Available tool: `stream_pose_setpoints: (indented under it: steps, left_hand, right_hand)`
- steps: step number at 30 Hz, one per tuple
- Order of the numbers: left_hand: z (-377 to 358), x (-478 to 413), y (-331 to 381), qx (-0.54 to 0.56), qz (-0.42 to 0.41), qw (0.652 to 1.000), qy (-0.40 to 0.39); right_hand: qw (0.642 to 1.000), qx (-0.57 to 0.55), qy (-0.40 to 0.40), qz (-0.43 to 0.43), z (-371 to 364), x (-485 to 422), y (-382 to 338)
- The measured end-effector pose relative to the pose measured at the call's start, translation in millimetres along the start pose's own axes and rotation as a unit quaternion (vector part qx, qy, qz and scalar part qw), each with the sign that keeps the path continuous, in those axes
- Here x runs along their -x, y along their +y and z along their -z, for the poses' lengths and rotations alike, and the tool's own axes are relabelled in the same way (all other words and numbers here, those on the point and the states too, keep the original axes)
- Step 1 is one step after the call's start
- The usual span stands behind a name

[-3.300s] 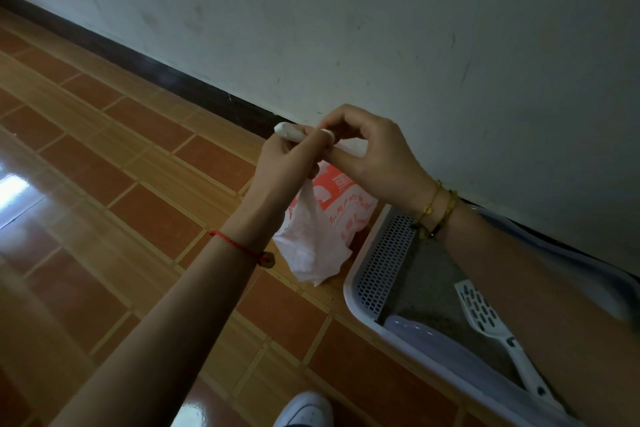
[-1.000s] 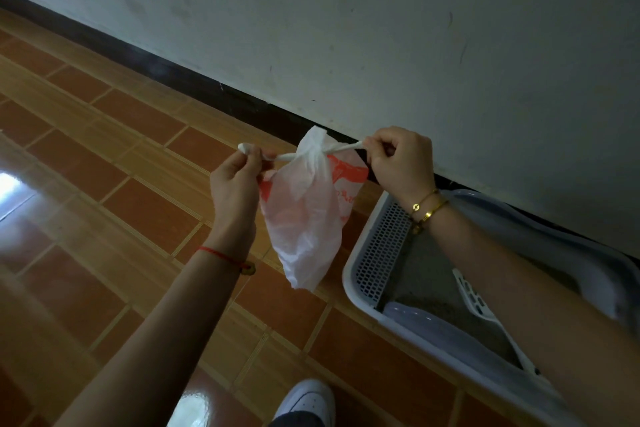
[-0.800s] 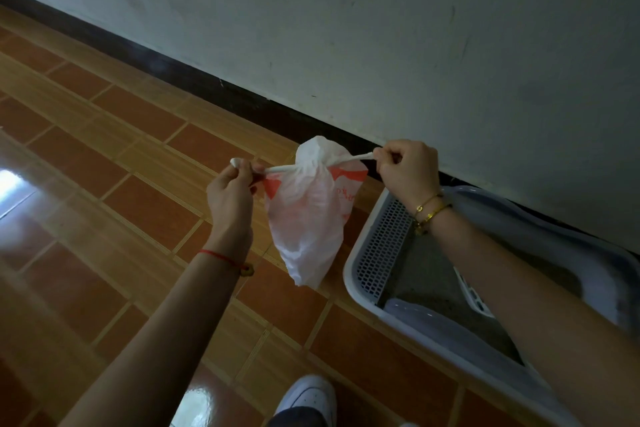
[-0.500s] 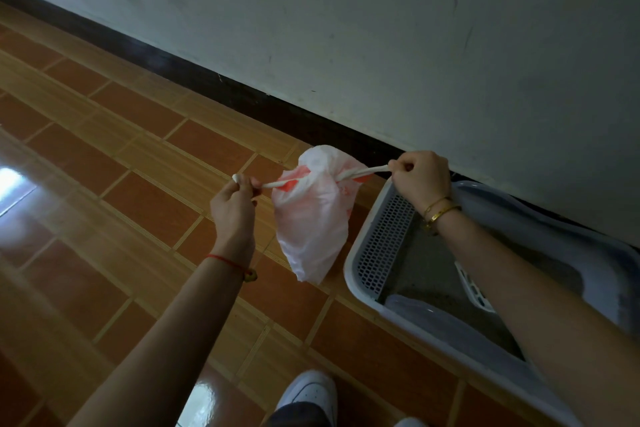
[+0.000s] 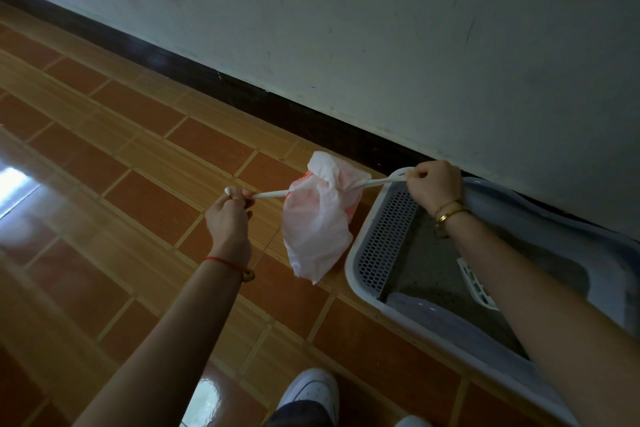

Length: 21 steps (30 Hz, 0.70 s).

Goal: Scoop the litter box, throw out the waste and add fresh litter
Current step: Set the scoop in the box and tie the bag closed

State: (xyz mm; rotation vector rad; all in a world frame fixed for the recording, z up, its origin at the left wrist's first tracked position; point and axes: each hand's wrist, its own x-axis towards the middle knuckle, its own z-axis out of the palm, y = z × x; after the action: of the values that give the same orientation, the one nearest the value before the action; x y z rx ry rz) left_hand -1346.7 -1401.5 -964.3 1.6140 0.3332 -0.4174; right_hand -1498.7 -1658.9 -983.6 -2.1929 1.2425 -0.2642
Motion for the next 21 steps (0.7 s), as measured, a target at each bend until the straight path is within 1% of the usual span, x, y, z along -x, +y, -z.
stream_pose_setpoints:
  steps: [4, 6, 8, 10, 12, 14, 21]
  left_hand:
    - [-1.0, -1.3, -0.6, 0.009, 0.006, 1.000, 0.009]
    - [-1.4, -0.3, -1.4, 0.001, 0.002, 1.000, 0.001]
    - [-3.3, 1.5, -1.2, -0.017, -0.027, 0.999, -0.013]
    - [-4.1, 3.7, 3.9, -0.032, -0.076, 0.996, -0.026]
    - [-6.2, 6.5, 11.5, -0.036, -0.120, 0.991, -0.042]
    - [-9.2, 10.6, 18.7, -0.036, -0.150, 0.987, -0.047]
    - [-20.7, 24.9, 39.5, -0.046, -0.228, 0.966, -0.110]
  right_hand:
    - [1.000, 0.003, -0.004, 0.006, 1.6, -0.8, -0.1]
    - [1.000, -0.010, 0.000, 0.026, 5.4, -0.2, 0.1]
    - [0.997, -0.031, 0.011, 0.065, 12.0, -0.2, -0.5]
    - [0.992, -0.050, 0.023, 0.109, 17.3, -0.3, -4.0]
    - [0.984, -0.057, 0.047, 0.160, 19.5, 0.6, -10.3]
    - [0.976, -0.071, 0.053, 0.197, 18.5, 2.5, -17.3]
    - [0.958, -0.112, 0.084, 0.252, 20.9, 11.5, -48.1]
